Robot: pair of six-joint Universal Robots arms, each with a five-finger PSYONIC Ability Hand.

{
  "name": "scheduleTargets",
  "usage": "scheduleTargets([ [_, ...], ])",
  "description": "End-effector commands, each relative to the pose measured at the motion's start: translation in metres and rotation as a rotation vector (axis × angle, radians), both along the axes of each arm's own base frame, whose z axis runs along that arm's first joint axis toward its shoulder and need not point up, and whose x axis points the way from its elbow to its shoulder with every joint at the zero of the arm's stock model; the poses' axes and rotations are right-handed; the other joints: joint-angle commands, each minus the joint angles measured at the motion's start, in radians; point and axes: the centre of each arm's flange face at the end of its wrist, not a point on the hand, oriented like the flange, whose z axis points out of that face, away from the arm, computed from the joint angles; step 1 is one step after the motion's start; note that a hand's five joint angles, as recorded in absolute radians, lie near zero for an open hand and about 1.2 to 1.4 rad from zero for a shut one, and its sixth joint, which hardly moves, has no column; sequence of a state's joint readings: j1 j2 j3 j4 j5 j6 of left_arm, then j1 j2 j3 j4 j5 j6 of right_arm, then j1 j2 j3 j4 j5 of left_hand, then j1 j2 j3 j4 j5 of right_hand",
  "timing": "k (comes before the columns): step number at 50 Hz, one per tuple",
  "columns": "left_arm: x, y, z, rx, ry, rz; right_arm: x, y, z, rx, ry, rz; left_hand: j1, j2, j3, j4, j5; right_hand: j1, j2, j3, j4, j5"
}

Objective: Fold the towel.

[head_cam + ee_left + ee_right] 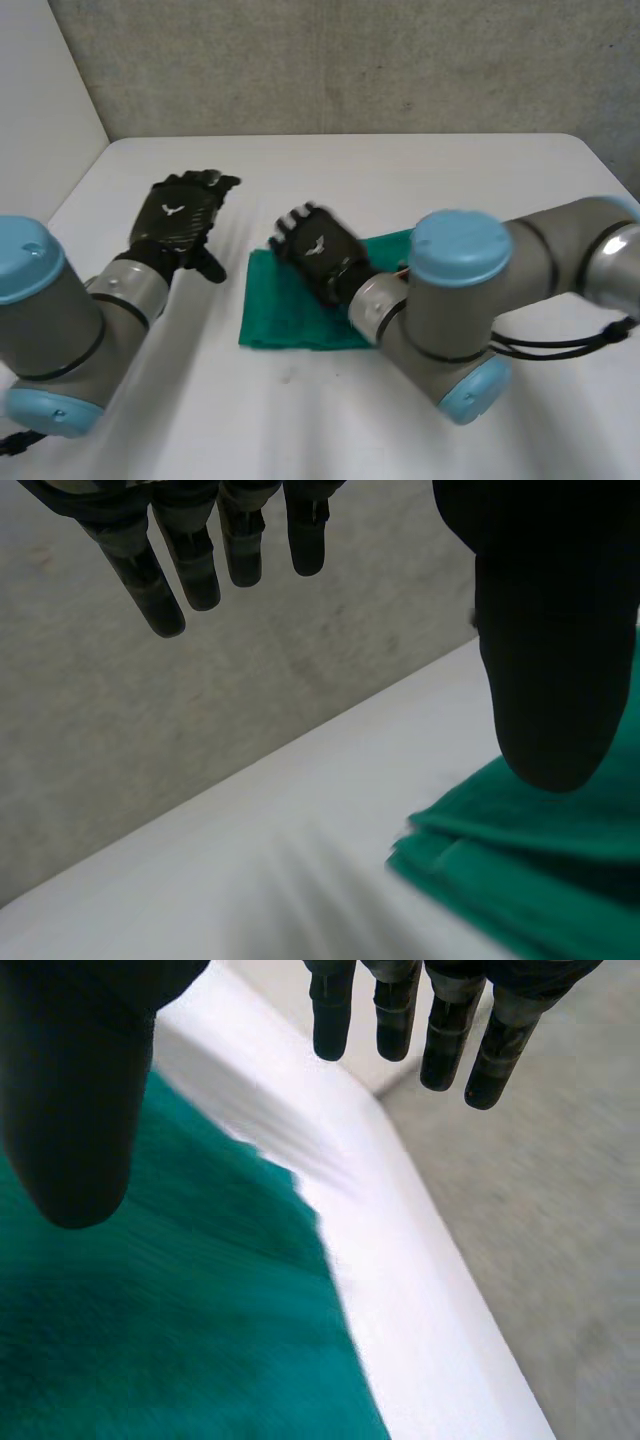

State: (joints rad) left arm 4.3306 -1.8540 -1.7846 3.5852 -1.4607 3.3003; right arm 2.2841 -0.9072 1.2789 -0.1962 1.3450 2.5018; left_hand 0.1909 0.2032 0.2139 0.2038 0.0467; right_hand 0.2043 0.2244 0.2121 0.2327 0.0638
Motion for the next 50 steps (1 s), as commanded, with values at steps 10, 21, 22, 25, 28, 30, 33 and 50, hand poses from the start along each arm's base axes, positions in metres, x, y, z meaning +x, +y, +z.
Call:
scheduleTargets([
  [10,-0.087,0.005,-0.049,0.077,-0.027,-0.123,-0.128,-0.033,-0.023,0.362,-0.057,-0.430,-0.016,-0.029,-0.039,-0.029,-0.047,-0.030,-0.050,-0.038,-0.058,-0.064],
  [21,-0.067,0.013,-0.077,0.241,-0.154,-0.004,-0.161,-0.057,-0.039,0.379,-0.034,-0.552,-0.016,-0.029,-0.039,-0.029,-0.047,1.192,1.172,1.184,1.164,1.158],
  [22,-0.065,0.015,-0.078,0.250,-0.162,0.004,-0.160,-0.058,-0.037,0.366,-0.036,-0.549,-0.016,-0.029,-0.039,-0.029,-0.047,1.192,1.172,1.184,1.164,1.158],
  [25,-0.057,0.021,-0.071,0.252,-0.169,0.039,-0.159,-0.065,-0.032,0.324,-0.035,-0.543,-0.016,-0.029,-0.039,-0.029,-0.047,1.192,1.172,1.184,1.164,1.158],
  [28,-0.050,0.027,-0.061,0.249,-0.161,0.059,-0.151,-0.067,-0.020,0.273,-0.045,-0.516,-0.016,-0.029,-0.039,-0.029,-0.047,1.192,1.172,1.184,1.164,1.158],
  [30,-0.048,0.028,-0.058,0.244,-0.157,0.062,-0.143,-0.067,-0.011,0.242,-0.055,-0.496,-0.016,-0.029,-0.039,-0.029,-0.047,1.192,1.172,1.184,1.164,1.158],
  [33,-0.042,0.035,-0.036,0.208,-0.130,0.066,-0.093,-0.042,0.017,0.165,-0.092,-0.331,-0.016,-0.029,-0.039,-0.029,-0.047,1.192,1.172,1.184,1.164,1.158],
  [50,-0.006,0.024,0.011,0.097,-0.045,0.209,0.020,0.065,-0.022,0.101,0.054,0.125,-0.016,-0.029,-0.039,-0.029,-0.047,0.957,0.937,0.950,0.929,0.924],
])
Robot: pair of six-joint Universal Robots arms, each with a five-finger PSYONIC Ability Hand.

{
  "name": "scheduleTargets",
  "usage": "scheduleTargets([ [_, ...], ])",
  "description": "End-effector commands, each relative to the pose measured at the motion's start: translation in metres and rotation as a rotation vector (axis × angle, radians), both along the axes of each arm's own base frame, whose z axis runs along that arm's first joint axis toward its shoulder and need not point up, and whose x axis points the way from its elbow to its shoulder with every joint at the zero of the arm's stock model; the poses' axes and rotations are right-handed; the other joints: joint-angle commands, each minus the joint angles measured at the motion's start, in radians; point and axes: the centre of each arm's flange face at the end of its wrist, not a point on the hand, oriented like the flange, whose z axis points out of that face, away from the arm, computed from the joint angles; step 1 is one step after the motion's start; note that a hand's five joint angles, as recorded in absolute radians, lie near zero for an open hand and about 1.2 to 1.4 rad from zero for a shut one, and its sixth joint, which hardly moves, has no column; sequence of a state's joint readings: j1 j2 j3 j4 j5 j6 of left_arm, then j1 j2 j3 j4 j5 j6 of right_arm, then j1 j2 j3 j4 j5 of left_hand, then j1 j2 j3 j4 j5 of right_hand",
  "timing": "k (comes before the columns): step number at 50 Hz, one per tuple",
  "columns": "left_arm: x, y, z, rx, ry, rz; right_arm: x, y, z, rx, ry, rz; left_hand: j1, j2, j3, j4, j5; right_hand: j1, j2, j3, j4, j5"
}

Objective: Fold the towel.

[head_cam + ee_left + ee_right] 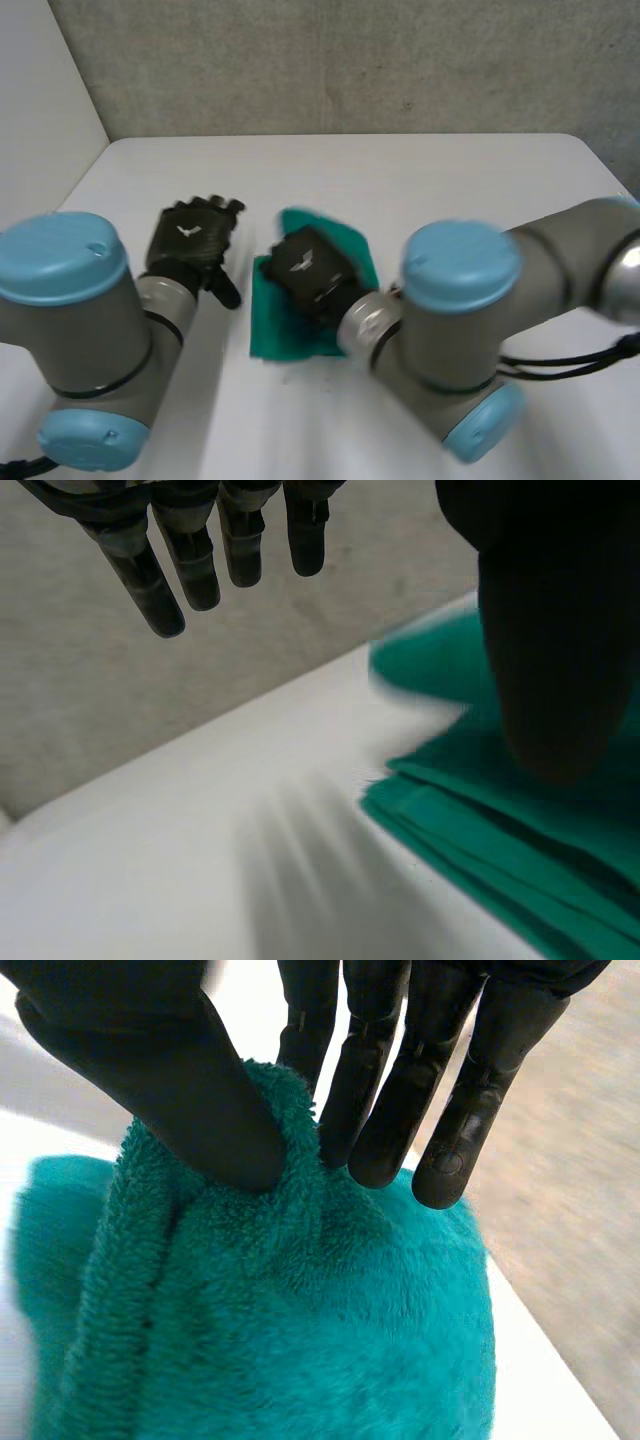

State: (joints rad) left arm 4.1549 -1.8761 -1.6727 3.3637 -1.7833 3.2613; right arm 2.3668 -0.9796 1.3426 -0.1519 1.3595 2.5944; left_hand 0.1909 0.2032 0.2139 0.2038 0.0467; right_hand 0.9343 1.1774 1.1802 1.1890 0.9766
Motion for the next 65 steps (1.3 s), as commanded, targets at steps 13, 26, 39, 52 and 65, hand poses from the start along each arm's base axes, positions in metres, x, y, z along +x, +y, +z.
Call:
scheduleTargets([
  [13,-0.015,-0.015,0.011,-0.022,0.124,0.008,-0.027,-0.048,0.024,0.210,-0.238,-0.251,-0.016,-0.029,-0.039,-0.029,-0.047,-0.760,-1.003,-1.006,-1.014,-0.977],
  [26,-0.038,0.006,-0.061,0.242,0.004,-0.045,-0.049,-0.082,-0.044,0.465,-0.062,-0.373,-0.016,-0.029,-0.039,-0.029,-0.047,-0.760,-1.003,-1.006,-1.014,-0.977],
  [39,-0.010,-0.008,-0.049,0.243,-0.009,0.073,-0.060,-0.094,-0.027,0.470,-0.076,-0.418,-0.016,-0.029,-0.039,-0.029,-0.047,-0.760,-1.003,-1.006,-1.014,-0.977],
  [52,-0.002,-0.030,0.091,-0.068,0.204,0.067,-0.135,-0.124,0.135,0.067,-0.481,-0.700,-0.013,-0.025,-0.036,-0.026,-0.043,-0.760,-1.003,-1.006,-1.014,-0.977],
  [65,0.038,-0.042,0.142,-0.049,0.308,0.017,-0.168,-0.123,0.164,-0.019,-0.419,-0.781,-0.016,-0.029,-0.039,-0.029,-0.047,-0.760,-1.003,-1.006,-1.014,-0.977],
])
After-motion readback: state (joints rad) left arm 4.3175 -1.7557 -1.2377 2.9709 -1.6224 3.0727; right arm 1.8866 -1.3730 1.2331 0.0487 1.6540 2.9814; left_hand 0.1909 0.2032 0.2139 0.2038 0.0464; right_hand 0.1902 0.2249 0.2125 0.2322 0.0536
